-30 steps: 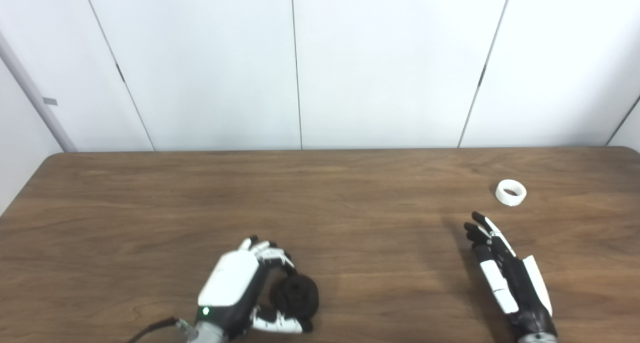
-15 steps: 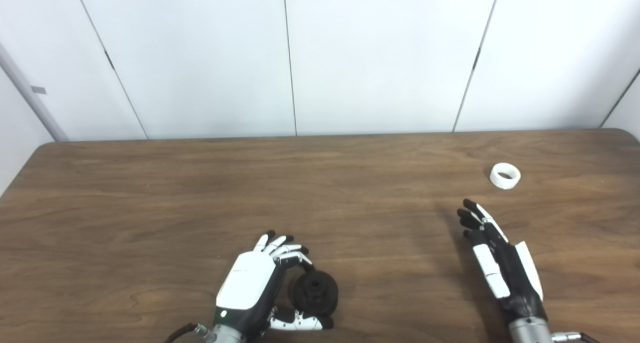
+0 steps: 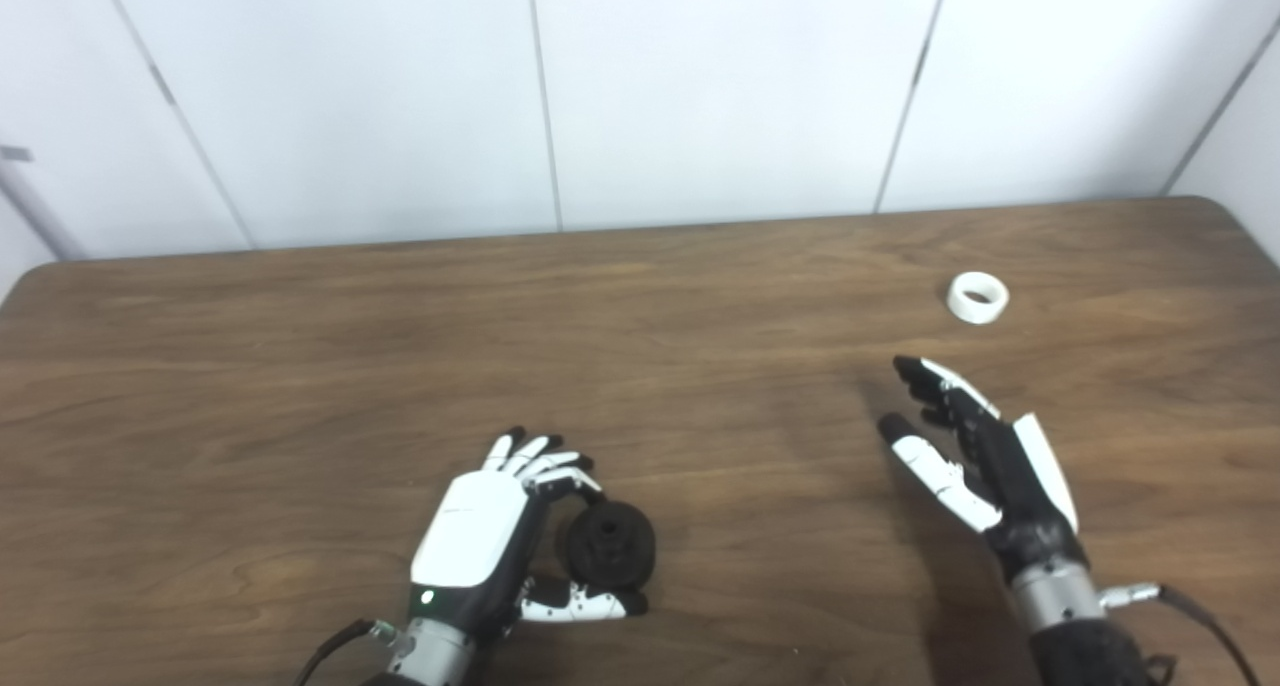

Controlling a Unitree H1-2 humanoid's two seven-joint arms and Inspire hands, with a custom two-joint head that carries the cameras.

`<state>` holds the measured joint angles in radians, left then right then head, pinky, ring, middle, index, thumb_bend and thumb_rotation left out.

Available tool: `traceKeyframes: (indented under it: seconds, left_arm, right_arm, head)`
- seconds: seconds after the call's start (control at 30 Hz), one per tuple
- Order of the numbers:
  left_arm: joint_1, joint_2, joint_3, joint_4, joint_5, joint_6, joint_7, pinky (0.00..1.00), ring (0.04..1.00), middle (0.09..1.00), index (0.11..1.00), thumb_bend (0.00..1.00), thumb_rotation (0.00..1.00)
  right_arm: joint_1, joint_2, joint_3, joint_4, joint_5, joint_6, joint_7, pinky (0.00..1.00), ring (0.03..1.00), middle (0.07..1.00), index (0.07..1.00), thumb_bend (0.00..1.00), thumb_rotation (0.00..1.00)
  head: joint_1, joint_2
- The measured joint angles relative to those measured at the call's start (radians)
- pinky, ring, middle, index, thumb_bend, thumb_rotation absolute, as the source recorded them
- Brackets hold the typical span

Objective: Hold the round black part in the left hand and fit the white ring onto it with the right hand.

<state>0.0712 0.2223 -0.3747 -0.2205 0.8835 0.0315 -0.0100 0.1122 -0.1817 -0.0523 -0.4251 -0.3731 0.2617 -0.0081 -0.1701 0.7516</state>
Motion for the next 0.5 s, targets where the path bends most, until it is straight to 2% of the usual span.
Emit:
traceKeyframes:
  seconds: [0.1, 0.23, 0.43, 0.5]
  left_arm:
    - [-0.001, 0.008, 0.003, 0.0, -0.001, -0.008, 0.0, 1.0, 0.896, 0.788, 0.485, 0.52, 0.05]
    - [-0.002, 0.009, 0.008, 0.0, -0.007, -0.012, -0.004, 1.0, 0.891, 0.783, 0.484, 0.52, 0.05]
    - [-0.003, 0.024, 0.019, 0.0, -0.027, -0.021, -0.013, 1.0, 0.885, 0.778, 0.484, 0.52, 0.05]
    - [-0.002, 0.032, 0.024, 0.0, -0.034, -0.029, -0.013, 1.0, 0.885, 0.777, 0.484, 0.52, 0.05]
  right_arm:
    - [-0.047, -0.032, -0.016, -0.013, -0.067, 0.038, 0.0, 0.87, 0.855, 0.823, 0.741, 0.79, 0.28]
    - [-0.1, -0.087, -0.021, -0.02, -0.136, 0.062, 0.008, 0.89, 0.881, 0.827, 0.747, 0.8, 0.27]
    - [-0.183, -0.148, -0.061, 0.031, -0.16, 0.09, 0.014, 0.87, 0.881, 0.836, 0.711, 0.82, 0.2]
    - [-0.204, -0.156, -0.072, 0.063, -0.16, 0.089, 0.009, 0.87, 0.885, 0.844, 0.707, 0.82, 0.21]
  head:
    - [-0.037, 0.015]
    - [-0.061, 0.023]
    - [-0.1, 0.029]
    - [-0.114, 0.031]
